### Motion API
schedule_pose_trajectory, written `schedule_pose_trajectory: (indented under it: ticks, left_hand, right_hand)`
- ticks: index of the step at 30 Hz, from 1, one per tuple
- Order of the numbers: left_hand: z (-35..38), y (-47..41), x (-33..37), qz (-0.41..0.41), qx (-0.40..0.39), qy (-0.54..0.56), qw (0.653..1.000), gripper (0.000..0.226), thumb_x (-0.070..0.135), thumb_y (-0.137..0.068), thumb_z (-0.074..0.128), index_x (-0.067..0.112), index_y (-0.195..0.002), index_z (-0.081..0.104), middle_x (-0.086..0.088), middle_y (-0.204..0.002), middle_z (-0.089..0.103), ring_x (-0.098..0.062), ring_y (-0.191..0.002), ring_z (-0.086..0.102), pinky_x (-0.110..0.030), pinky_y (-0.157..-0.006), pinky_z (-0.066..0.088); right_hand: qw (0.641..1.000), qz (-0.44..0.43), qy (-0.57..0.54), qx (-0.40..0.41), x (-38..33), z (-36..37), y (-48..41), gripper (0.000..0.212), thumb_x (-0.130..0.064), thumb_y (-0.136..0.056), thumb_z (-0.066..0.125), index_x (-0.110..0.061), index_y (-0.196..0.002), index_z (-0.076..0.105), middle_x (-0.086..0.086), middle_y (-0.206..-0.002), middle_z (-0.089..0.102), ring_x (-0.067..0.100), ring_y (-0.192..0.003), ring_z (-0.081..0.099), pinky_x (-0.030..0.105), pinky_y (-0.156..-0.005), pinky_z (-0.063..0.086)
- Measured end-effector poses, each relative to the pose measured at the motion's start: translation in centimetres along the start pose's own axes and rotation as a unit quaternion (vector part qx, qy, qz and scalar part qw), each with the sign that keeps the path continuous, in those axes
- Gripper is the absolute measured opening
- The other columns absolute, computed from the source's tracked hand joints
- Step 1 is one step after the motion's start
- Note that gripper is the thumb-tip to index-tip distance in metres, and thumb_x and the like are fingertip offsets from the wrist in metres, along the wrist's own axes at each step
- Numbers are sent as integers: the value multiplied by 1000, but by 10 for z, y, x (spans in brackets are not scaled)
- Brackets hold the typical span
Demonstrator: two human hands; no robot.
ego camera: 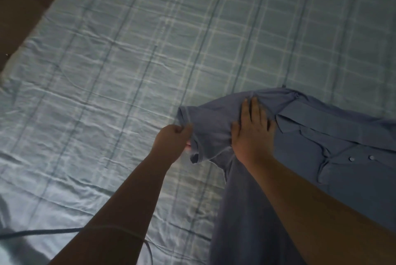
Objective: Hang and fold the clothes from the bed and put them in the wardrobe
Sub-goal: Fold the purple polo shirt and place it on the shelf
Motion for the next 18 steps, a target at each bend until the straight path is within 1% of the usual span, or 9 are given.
schedule_pose_trajectory:
  ticks: [2, 5, 8, 10, 12, 14, 16, 17, 18]
  left_hand:
    - [0, 2, 0, 25, 44, 18, 999, 34, 47, -78, 71, 14, -78, 62, -3, -65, 68, -19, -63, 68, -36, -59, 55]
    - [12, 4, 3, 46, 43, 33, 997, 33, 34, -74, 78, 23, -80, 48, 7, -57, 59, -1, -46, 56, -16, -43, 41]
    - [23, 7, 3, 44, 52, 59, 996, 41, 34, -70, 76, 35, -90, 41, 11, -76, 65, -6, -64, 65, -23, -54, 49]
    - [29, 9, 5, 52, 66, 43, 996, 47, 26, -68, 69, 41, -99, 37, 8, -94, 63, -9, -76, 64, -20, -55, 46]
    - [34, 14, 7, 52, 73, 52, 995, 59, 12, -68, 62, 41, -113, 39, 1, -111, 58, -18, -88, 63, -24, -60, 48]
    - [37, 22, 11, 60, 84, 97, 990, 56, 9, -66, 55, 45, -108, 48, 0, -108, 60, -19, -86, 64, -34, -63, 53]
    - [38, 35, 19, 100, 95, 120, 983, 50, 9, -66, 52, 47, -99, 57, 3, -91, 63, -6, -69, 62, -26, -55, 50]
    - [40, 43, 27, 133, 108, 109, 979, 48, 8, -70, 54, 45, -100, 60, 5, -90, 64, -3, -70, 61, -23, -59, 50]
    - [42, 50, 35, 174, 127, 87, 973, 46, 5, -74, 56, 39, -104, 64, 5, -99, 66, -3, -83, 62, -23, -72, 52]
  right_hand:
    - [999, -10, -20, 24, 1, -2, 16, 62, -35, -101, 27, -10, -156, 15, 11, -164, 12, 27, -150, 15, 54, -119, 16]
    - [999, -17, -39, 31, 1, 2, 40, 63, -30, -96, 28, -4, -153, 23, 17, -160, 22, 31, -148, 22, 54, -119, 17]
    - [1000, -24, -12, 1, -5, 17, 50, 66, -34, -95, 27, -4, -153, 24, 15, -160, 24, 30, -148, 23, 55, -119, 17]
    - [1000, -22, 6, -10, -8, 28, 50, 67, -38, -96, 27, -5, -155, 20, 13, -162, 19, 27, -150, 17, 57, -119, 12]
    - [1000, -14, 10, -10, -9, 32, 48, 68, -38, -97, 29, -5, -155, 19, 12, -163, 17, 26, -151, 14, 59, -118, 11]
    - [1000, -16, 1, -18, -8, 31, 48, 68, -38, -97, 27, -5, -155, 19, 11, -163, 16, 26, -151, 14, 58, -118, 12]
    - [999, -38, -26, -23, -4, 25, 49, 67, -38, -97, 24, -6, -155, 21, 10, -163, 18, 26, -151, 14, 55, -120, 11]
    - [997, -52, -49, -20, 1, 20, 51, 65, -37, -97, 25, -5, -155, 22, 11, -162, 20, 26, -150, 16, 51, -121, 11]
    - [995, -61, -81, -12, 8, 13, 52, 62, -33, -98, 28, -4, -154, 24, 12, -161, 23, 26, -149, 19, 46, -122, 12]
Point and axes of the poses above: each hand's wrist, its own y-axis away from the middle knuckle, its own z-axis out of the palm, x = y × z, the point moved 5 cm from there along -y, towards the middle knuckle
